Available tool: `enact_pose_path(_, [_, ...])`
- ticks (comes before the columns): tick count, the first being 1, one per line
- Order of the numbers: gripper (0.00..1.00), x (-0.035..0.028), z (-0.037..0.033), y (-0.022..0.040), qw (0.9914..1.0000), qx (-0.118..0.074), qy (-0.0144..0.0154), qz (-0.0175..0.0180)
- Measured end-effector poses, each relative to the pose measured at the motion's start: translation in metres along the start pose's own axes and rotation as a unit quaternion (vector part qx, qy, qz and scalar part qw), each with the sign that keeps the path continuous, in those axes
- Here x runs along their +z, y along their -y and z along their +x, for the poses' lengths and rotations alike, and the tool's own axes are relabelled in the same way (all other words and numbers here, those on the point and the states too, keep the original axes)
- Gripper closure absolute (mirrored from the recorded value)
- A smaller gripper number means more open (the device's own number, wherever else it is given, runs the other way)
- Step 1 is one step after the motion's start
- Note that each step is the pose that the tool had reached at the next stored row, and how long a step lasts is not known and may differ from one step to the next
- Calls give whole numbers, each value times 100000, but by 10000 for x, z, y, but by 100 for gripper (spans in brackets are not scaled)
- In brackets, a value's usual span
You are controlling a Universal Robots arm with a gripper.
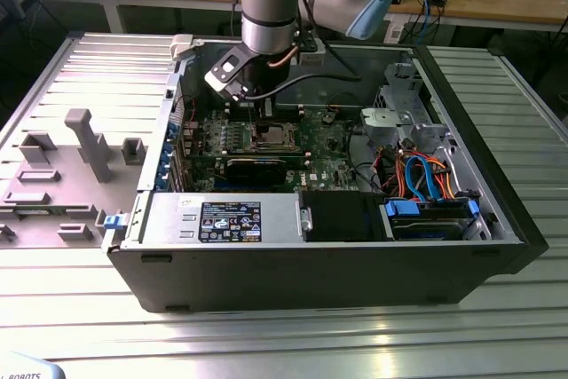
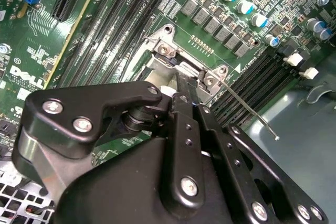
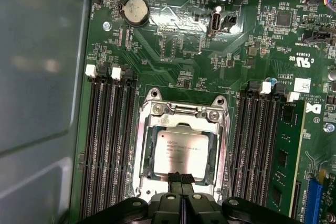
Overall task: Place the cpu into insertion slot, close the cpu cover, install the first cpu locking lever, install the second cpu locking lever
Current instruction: 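Close the cpu cover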
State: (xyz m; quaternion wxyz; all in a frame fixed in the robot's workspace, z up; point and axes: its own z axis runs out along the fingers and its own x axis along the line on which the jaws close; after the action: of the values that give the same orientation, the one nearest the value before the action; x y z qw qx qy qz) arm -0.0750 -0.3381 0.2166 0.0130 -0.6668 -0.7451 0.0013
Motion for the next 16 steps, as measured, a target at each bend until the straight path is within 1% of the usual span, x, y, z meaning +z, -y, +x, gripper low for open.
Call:
enact_pose_path(4, [89,19,2,29,100000,112,-4,-6])
enact_pose_path(7, [89,76,1,30,100000,159,-2,-4])
enact_pose_path(9, [89,100,1,32,100000,156,0,-11])
enact_pose_path(14, [89,104,1,32,100000,158,3,-7])
enact_pose_path(16, [89,88,1,33,100000,158,2,-6])
